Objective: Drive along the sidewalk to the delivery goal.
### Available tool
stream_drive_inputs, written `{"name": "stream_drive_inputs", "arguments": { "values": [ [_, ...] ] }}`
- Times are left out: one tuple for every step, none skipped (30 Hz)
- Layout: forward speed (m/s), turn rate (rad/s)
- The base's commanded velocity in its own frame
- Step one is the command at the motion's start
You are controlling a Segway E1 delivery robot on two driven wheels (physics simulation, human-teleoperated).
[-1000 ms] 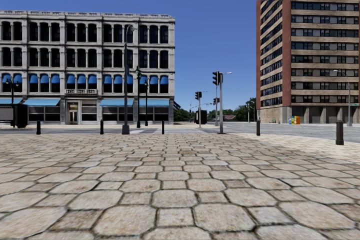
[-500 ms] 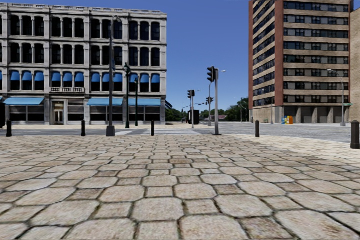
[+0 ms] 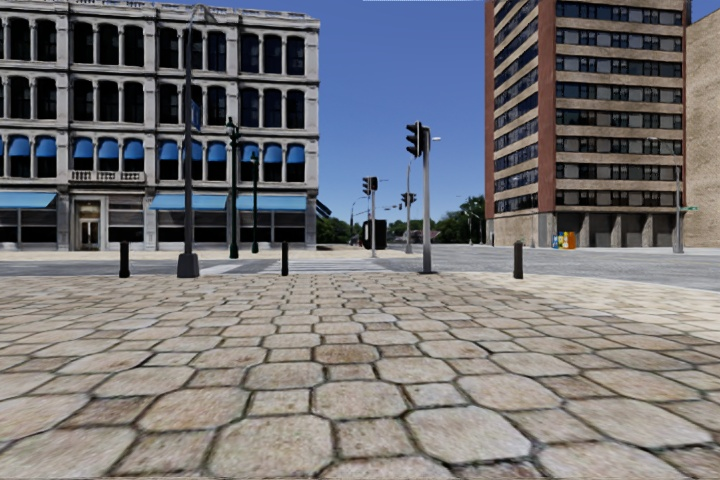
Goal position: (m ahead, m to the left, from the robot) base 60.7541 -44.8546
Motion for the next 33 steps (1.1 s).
{"name": "stream_drive_inputs", "arguments": {
  "values": [
    [2.00,-0.23],
    [2.00,-0.23],
    [2.00,-0.23],
    [2.00,-0.13],
    [2.00,0.00],
    [2.00,0.00],
    [2.00,0.00],
    [2.00,0.00],
    [2.00,0.00],
    [2.00,0.00],
    [2.00,0.00],
    [2.00,0.00],
    [2.00,0.00],
    [2.00,0.00],
    [2.00,0.00],
    [2.00,0.00],
    [2.00,0.00],
    [2.00,0.00],
    [2.00,0.00],
    [2.00,0.00],
    [2.00,0.00],
    [2.00,0.00],
    [2.00,0.00],
    [2.00,0.00],
    [2.00,0.00],
    [2.00,0.00],
    [2.00,0.00],
    [2.00,0.00],
    [2.00,0.00],
    [2.00,0.00],
    [2.00,0.02],
    [2.00,0.05],
    [2.00,0.05]
  ]
}}
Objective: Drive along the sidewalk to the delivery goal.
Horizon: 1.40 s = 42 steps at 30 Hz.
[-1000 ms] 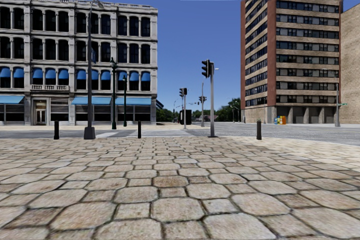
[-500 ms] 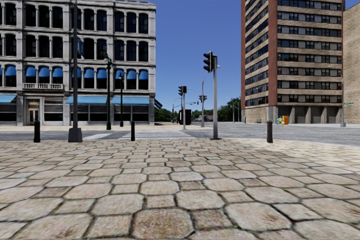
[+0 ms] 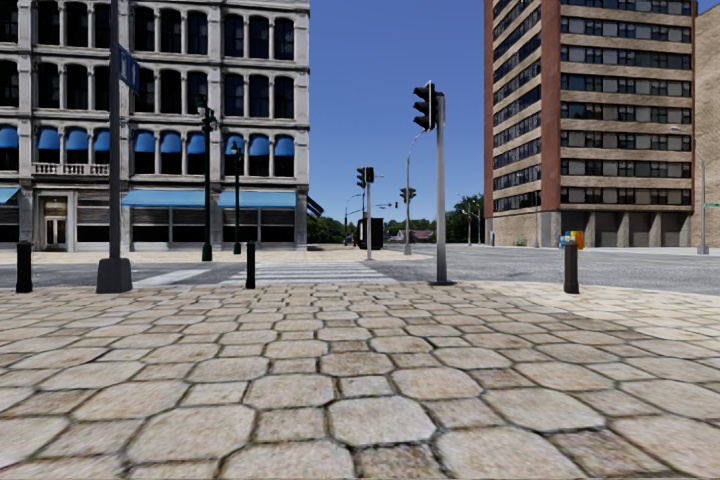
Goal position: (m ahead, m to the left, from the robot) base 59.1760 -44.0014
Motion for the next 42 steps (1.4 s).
{"name": "stream_drive_inputs", "arguments": {
  "values": [
    [2.00,0.06],
    [2.00,0.09],
    [2.00,0.10],
    [2.00,0.13],
    [2.00,0.13],
    [2.00,0.14],
    [2.00,0.14],
    [2.00,0.14],
    [2.00,0.14],
    [2.00,0.14],
    [2.00,0.14],
    [2.00,0.14],
    [2.00,0.14],
    [2.00,0.14],
    [2.00,0.14],
    [2.00,0.17],
    [2.00,0.19],
    [2.00,0.19],
    [2.00,0.21],
    [2.00,0.23],
    [2.00,0.23],
    [2.00,0.23],
    [2.00,0.23],
    [2.00,0.23],
    [2.00,0.25],
    [2.00,0.27],
    [2.00,0.27],
    [2.00,0.27],
    [2.00,0.27],
    [2.00,0.27],
    [2.00,0.27],
    [2.00,0.28],
    [2.00,0.28],
    [2.00,0.28],
    [2.00,0.28],
    [2.00,0.28],
    [2.00,0.28],
    [2.00,0.28],
    [2.00,0.28],
    [2.00,0.28],
    [2.00,0.28],
    [2.00,0.28]
  ]
}}
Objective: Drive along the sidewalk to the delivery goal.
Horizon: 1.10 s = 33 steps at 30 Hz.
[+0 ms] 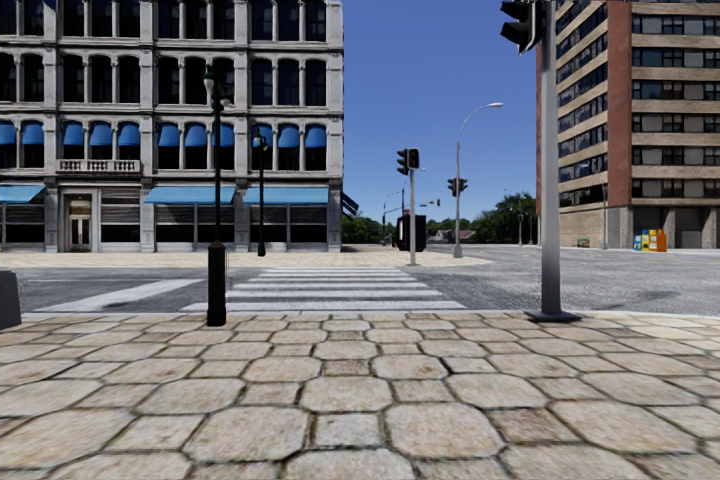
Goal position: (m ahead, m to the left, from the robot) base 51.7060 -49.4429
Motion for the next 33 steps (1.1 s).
{"name": "stream_drive_inputs", "arguments": {
  "values": [
    [2.00,0.28],
    [2.00,0.28],
    [2.00,0.28],
    [2.00,0.28],
    [2.00,0.28],
    [2.00,0.28],
    [2.00,0.28],
    [2.00,0.00],
    [2.00,0.00],
    [2.00,0.00],
    [2.00,0.00],
    [2.00,0.00],
    [2.00,0.00],
    [2.00,0.00],
    [2.00,0.00],
    [2.00,0.00],
    [2.00,0.00],
    [2.00,0.00],
    [2.00,0.00],
    [2.00,0.00],
    [2.00,0.00],
    [2.00,0.00],
    [2.00,0.00],
    [2.00,0.00],
    [2.00,0.00],
    [2.00,0.00],
    [2.00,0.00],
    [2.00,0.00],
    [2.00,0.00],
    [2.00,0.00],
    [2.00,0.00],
    [2.00,0.00],
    [2.00,0.00]
  ]
}}
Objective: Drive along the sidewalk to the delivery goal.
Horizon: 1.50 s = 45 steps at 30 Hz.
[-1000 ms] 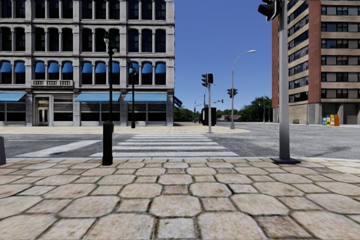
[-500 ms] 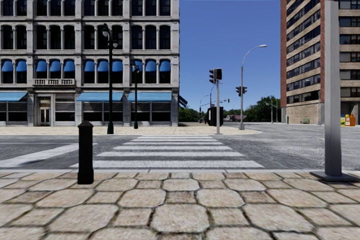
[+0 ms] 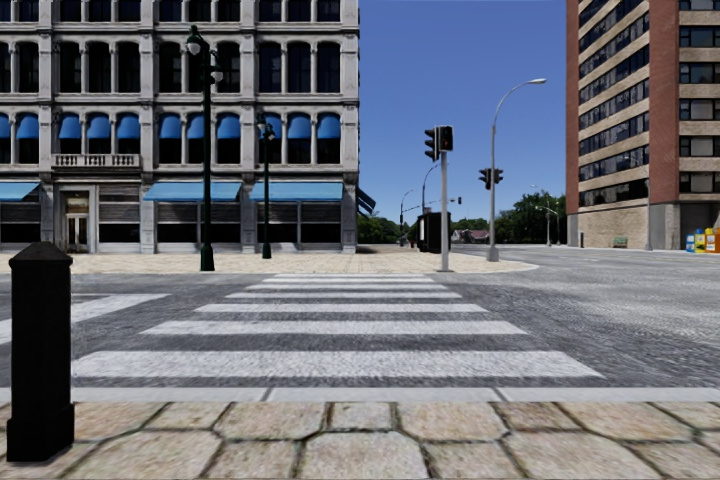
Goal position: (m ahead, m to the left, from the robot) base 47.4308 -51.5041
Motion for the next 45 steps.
{"name": "stream_drive_inputs", "arguments": {
  "values": [
    [2.00,0.00],
    [2.00,0.00],
    [2.00,0.00],
    [2.00,0.00],
    [2.00,0.00],
    [2.00,0.00],
    [2.00,0.00],
    [2.00,0.00],
    [2.00,0.00],
    [2.00,0.00],
    [2.00,0.00],
    [2.00,-0.06],
    [2.00,-0.08],
    [2.00,-0.08],
    [2.00,-0.09],
    [2.00,-0.09],
    [2.00,-0.09],
    [2.00,-0.09],
    [1.92,-0.03],
    [1.65,0.00],
    [1.53,0.00],
    [1.46,0.00],
    [1.46,0.00],
    [1.40,0.00],
    [1.37,0.00],
    [1.34,0.00],
    [1.32,0.00],
    [1.32,0.00],
    [1.27,0.00],
    [1.24,0.00],
    [1.09,0.00],
    [1.09,0.00],
    [1.02,0.00],
    [0.99,0.00],
    [0.98,0.00],
    [0.98,0.00],
    [0.98,0.00],
    [0.98,0.00],
    [0.98,0.00],
    [0.98,0.00],
    [0.98,0.00],
    [0.98,0.00],
    [0.98,0.00],
    [0.98,0.00],
    [0.98,0.00]
  ]
}}
